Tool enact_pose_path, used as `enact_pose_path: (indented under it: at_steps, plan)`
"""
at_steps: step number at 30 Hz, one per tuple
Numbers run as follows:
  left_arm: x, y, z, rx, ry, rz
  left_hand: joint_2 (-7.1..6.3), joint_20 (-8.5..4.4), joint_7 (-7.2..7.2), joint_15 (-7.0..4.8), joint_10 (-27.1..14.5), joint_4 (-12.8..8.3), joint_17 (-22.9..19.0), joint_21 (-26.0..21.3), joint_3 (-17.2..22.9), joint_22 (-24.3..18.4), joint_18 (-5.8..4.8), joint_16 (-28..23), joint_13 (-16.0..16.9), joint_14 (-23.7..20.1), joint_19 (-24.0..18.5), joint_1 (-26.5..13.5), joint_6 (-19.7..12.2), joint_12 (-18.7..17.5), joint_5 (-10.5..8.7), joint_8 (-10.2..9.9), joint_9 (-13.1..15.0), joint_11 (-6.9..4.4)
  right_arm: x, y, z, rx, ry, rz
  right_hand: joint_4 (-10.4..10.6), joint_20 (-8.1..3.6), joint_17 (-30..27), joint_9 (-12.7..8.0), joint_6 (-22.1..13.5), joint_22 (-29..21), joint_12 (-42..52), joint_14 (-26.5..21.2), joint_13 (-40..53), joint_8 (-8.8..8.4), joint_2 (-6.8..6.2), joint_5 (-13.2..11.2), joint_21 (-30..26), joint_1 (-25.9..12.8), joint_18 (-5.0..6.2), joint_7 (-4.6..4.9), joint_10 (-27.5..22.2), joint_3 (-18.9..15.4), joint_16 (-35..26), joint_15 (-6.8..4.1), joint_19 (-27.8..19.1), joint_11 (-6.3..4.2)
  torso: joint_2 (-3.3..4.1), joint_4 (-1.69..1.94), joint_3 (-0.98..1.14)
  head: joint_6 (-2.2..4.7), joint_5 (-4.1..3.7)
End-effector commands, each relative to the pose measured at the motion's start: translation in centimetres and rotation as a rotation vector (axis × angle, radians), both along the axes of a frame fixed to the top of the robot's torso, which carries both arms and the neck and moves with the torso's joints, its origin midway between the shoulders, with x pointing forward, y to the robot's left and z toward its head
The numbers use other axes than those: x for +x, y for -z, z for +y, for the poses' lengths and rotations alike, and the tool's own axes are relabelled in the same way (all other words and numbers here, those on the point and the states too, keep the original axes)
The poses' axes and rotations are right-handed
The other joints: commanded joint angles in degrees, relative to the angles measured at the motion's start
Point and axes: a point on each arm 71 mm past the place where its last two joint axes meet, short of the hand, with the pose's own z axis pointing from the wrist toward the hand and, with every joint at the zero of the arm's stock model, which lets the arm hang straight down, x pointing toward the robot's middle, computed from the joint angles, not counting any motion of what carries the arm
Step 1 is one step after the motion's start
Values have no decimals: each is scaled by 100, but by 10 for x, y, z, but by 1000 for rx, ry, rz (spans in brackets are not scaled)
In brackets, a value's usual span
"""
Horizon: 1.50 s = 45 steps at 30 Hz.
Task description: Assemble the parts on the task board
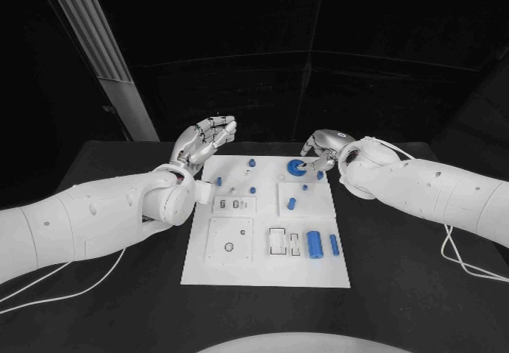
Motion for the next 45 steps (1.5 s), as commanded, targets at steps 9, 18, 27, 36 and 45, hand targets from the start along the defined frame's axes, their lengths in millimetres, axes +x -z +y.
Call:
enact_pose_path:
  at_steps: [9, 18, 27, 36, 45]
  plan:
    - [-6, -19, 1, -88, 16, -262, 60, 1, 849, 17, -30, 11, 6, 14, -2, -9, 110, 18, 8, 13, -40, 9, 8, 32, 38, 32, -6, 7, 2, 6, 8, -69, 18, 42, -36, 42, 1507, 18, 30, 1510, 15, 586, 1507, 53, 36, -43, 18, 125, -40, 78, 602, 64, 14, 70, 603, 91, 3, 6, 2, -24, 0]
    - [-6, -19, 1, -87, 15, -262, 60, 1, 849, 17, -30, 11, 6, 14, -2, -9, 110, 18, 8, 13, -40, 9, 8, 32, 38, 32, -6, 7, 3, 8, 10, -78, 29, 42, -52, 56, 1507, 6, -25, 1510, 15, 586, 1507, 29, 51, -72, 18, 136, -40, 95, 602, 69, 14, 84, 603, 109, 2, 3, 4, -44, 8]
    - [-6, -19, 1, -87, 15, -261, 66, 3, 849, 18, -29, 11, 6, 16, -5, -5, 110, 18, 9, 13, -42, 12, 4, 36, 41, 31, -7, 8, 3, 9, 15, -86, 24, 41, -75, 68, 1507, -3, -64, 1510, 15, 586, 1507, 12, 95, -106, 18, 161, -40, 104, 602, 90, 14, 92, 603, 117, 3, 3, 6, -47, 6]
    - [-6, -19, 2, -86, 14, -260, 66, 3, 849, 18, -29, 11, 6, 16, -5, -5, 110, 18, 9, 13, -42, 12, 4, 36, 41, 31, -7, 8, 4, 9, 19, -86, 22, 37, -77, 74, 1507, -5, -70, 1510, 15, 586, 1507, 10, 138, -116, 18, 154, -40, 112, 602, 103, 14, 98, 603, 124, 3, 4, 8, -58, 13]
    - [-6, -19, 2, -86, 14, -259, 66, 3, 849, 18, -29, 11, 6, 16, -5, -5, 110, 18, 9, 13, -42, 12, 4, 36, 41, 31, -7, 8, 3, 10, 20, -96, 26, 50, -87, 83, 1507, -11, -81, 1510, 15, 586, 1507, 2, 196, -133, 18, 143, -40, 122, 602, 120, 14, 107, 603, 134, 3, 3, 7, -71, 19]
